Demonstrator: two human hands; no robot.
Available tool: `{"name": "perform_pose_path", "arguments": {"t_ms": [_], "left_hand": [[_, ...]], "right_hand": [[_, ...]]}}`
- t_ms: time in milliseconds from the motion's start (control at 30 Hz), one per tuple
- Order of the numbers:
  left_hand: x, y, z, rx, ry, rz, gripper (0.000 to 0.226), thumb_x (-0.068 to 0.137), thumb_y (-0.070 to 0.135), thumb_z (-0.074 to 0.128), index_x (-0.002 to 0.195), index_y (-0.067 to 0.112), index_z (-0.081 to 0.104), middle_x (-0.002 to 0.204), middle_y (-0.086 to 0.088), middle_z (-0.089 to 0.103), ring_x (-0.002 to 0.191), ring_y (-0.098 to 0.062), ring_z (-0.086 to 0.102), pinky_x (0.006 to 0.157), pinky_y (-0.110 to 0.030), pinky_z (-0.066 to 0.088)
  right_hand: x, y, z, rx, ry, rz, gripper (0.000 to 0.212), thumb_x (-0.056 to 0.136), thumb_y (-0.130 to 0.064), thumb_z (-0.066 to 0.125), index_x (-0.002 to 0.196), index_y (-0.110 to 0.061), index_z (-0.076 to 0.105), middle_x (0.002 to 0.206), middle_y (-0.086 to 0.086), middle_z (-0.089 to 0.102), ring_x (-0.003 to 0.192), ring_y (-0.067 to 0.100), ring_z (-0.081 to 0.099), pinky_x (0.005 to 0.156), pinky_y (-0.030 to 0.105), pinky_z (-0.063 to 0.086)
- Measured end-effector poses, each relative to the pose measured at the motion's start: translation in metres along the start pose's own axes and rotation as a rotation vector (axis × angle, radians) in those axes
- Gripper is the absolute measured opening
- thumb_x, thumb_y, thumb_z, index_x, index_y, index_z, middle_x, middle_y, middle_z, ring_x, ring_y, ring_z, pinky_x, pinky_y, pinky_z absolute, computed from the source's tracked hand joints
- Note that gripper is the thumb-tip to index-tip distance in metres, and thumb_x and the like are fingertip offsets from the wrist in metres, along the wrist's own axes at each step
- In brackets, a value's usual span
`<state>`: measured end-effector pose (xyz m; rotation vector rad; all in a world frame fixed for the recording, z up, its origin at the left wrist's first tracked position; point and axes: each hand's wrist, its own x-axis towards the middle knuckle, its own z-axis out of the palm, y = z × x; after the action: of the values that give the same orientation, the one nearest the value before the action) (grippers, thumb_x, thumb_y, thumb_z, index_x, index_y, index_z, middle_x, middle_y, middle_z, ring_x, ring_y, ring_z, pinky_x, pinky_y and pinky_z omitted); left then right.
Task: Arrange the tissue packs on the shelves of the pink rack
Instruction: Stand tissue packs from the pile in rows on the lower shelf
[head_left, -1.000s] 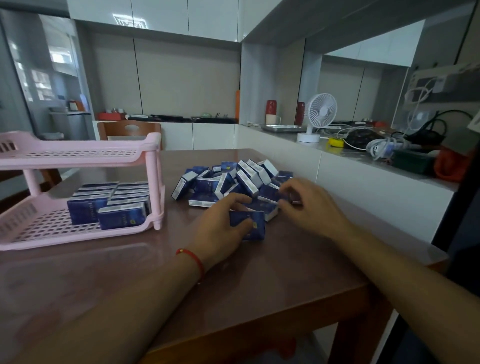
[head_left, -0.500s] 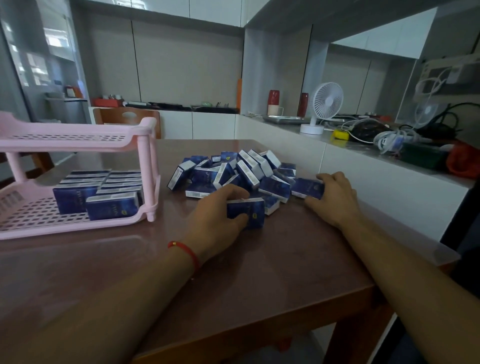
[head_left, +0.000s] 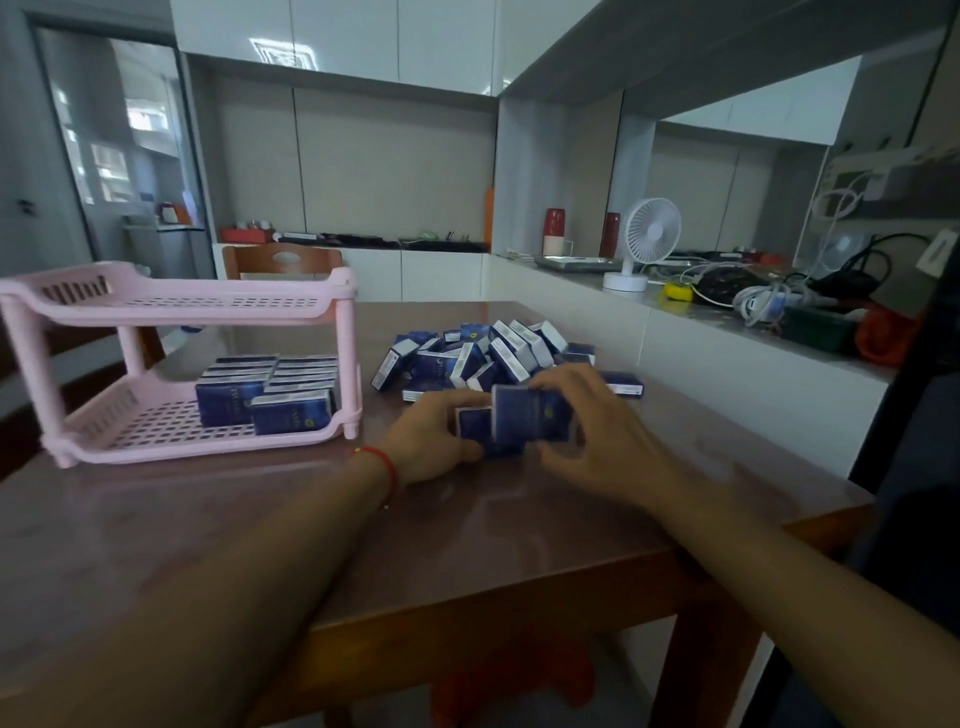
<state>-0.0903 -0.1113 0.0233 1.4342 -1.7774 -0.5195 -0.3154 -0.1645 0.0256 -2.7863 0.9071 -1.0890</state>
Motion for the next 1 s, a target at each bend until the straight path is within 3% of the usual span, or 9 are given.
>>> {"name": "perform_pose_path", "arguments": {"t_ms": [100, 200, 300, 400, 567, 700, 767, 867, 1000], "left_hand": [[-0.016, 0.001, -0.017, -0.073, -0.048, -0.026, 0.054, 0.073, -0.012, 0.074, 0.123, 0.009, 0.066, 0.112, -0.01, 0.074, 0.105, -0.025, 0.07, 0.095, -0.044, 0.056], [-0.043, 0.0, -0.037, -0.119, -0.088, -0.056, 0.06, 0.076, -0.017, 0.068, 0.129, 0.011, 0.063, 0.119, -0.006, 0.072, 0.109, -0.021, 0.069, 0.093, -0.035, 0.057], [-0.07, -0.001, -0.053, -0.166, -0.131, -0.083, 0.068, 0.075, -0.016, 0.063, 0.134, 0.018, 0.059, 0.121, -0.005, 0.071, 0.107, -0.023, 0.069, 0.09, -0.04, 0.059], [-0.088, -0.007, -0.065, -0.096, -0.055, -0.05, 0.057, 0.079, 0.005, 0.078, 0.129, 0.027, 0.061, 0.12, 0.002, 0.07, 0.104, -0.016, 0.07, 0.09, -0.043, 0.058], [-0.107, -0.019, -0.091, 0.031, 0.036, -0.059, 0.055, 0.077, 0.02, 0.084, 0.124, 0.034, 0.061, 0.119, 0.01, 0.067, 0.106, -0.008, 0.067, 0.093, -0.036, 0.057], [-0.118, -0.025, -0.107, -0.009, 0.031, -0.093, 0.054, 0.078, 0.005, 0.081, 0.125, 0.021, 0.06, 0.115, 0.005, 0.068, 0.095, 0.0, 0.068, 0.077, -0.016, 0.055], [-0.123, -0.036, -0.107, -0.012, 0.06, -0.143, 0.057, 0.078, 0.013, 0.083, 0.126, 0.028, 0.057, 0.112, 0.007, 0.068, 0.092, 0.002, 0.068, 0.08, -0.02, 0.056], [-0.126, -0.051, -0.107, -0.118, 0.131, -0.21, 0.061, 0.073, 0.021, 0.088, 0.124, 0.029, 0.056, 0.114, 0.001, 0.073, 0.101, -0.013, 0.071, 0.092, -0.039, 0.058], [-0.126, -0.051, -0.107, -0.116, 0.149, -0.17, 0.052, 0.076, 0.016, 0.085, 0.122, 0.021, 0.061, 0.114, 0.002, 0.073, 0.104, -0.014, 0.07, 0.091, -0.034, 0.058]], "right_hand": [[-0.006, -0.026, 0.008, -0.057, -0.128, -0.06, 0.062, 0.072, -0.021, 0.077, 0.129, -0.017, 0.054, 0.132, 0.006, 0.045, 0.112, 0.016, 0.049, 0.089, 0.003, 0.03], [-0.002, -0.049, 0.017, -0.042, -0.182, -0.075, 0.062, 0.075, -0.025, 0.078, 0.132, -0.022, 0.053, 0.143, 0.003, 0.04, 0.128, 0.016, 0.043, 0.1, 0.018, 0.031], [0.006, -0.076, 0.032, 0.037, -0.185, -0.129, 0.058, 0.078, -0.024, 0.077, 0.13, -0.024, 0.052, 0.136, -0.002, 0.044, 0.119, 0.013, 0.049, 0.092, 0.014, 0.039], [0.013, -0.099, 0.048, 0.037, -0.17, -0.129, 0.056, 0.079, -0.03, 0.075, 0.128, -0.032, 0.049, 0.131, -0.007, 0.042, 0.105, 0.009, 0.052, 0.074, 0.009, 0.035], [0.024, -0.122, 0.061, 0.185, -0.226, -0.102, 0.06, 0.082, -0.041, 0.075, 0.132, -0.037, 0.04, 0.128, -0.016, 0.041, 0.096, -0.005, 0.05, 0.069, 0.007, 0.039], [0.044, -0.132, 0.068, 0.354, -0.284, 0.033, 0.059, 0.089, -0.043, 0.068, 0.139, -0.034, 0.04, 0.134, -0.014, 0.05, 0.11, 0.002, 0.055, 0.09, 0.028, 0.053], [0.056, -0.134, 0.078, 0.361, -0.319, 0.05, 0.052, 0.089, -0.041, 0.069, 0.135, -0.029, 0.05, 0.131, -0.009, 0.058, 0.111, 0.007, 0.059, 0.096, 0.035, 0.053], [0.064, -0.127, 0.092, 0.494, -0.323, 0.09, 0.04, 0.086, -0.035, 0.074, 0.124, -0.028, 0.062, 0.112, -0.009, 0.069, 0.098, 0.004, 0.065, 0.092, 0.036, 0.057], [0.056, -0.12, 0.103, 0.622, -0.284, 0.117, 0.038, 0.087, -0.034, 0.074, 0.124, -0.032, 0.062, 0.116, -0.009, 0.068, 0.103, 0.007, 0.067, 0.089, 0.037, 0.059]]}}
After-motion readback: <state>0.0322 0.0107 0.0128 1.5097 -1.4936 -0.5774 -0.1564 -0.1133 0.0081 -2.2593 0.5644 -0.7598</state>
